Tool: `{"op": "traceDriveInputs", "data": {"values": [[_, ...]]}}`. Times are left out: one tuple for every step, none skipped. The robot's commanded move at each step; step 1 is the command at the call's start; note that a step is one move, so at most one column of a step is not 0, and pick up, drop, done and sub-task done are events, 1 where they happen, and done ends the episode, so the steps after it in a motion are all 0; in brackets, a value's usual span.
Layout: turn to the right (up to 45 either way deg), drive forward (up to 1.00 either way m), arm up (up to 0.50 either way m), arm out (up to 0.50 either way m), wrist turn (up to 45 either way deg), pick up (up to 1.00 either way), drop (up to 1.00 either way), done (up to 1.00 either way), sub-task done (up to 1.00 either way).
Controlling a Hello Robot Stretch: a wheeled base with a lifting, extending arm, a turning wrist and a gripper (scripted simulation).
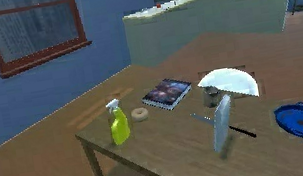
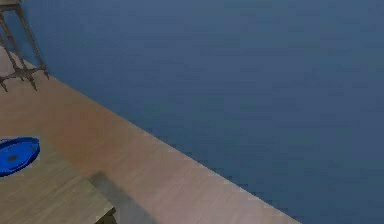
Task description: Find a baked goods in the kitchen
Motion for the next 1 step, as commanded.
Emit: {"op": "traceDriveInputs", "data": {"values": [[0.0,0.00,0.00,0.00,0.0,0.00,0.00,1.00,0.00]]}}
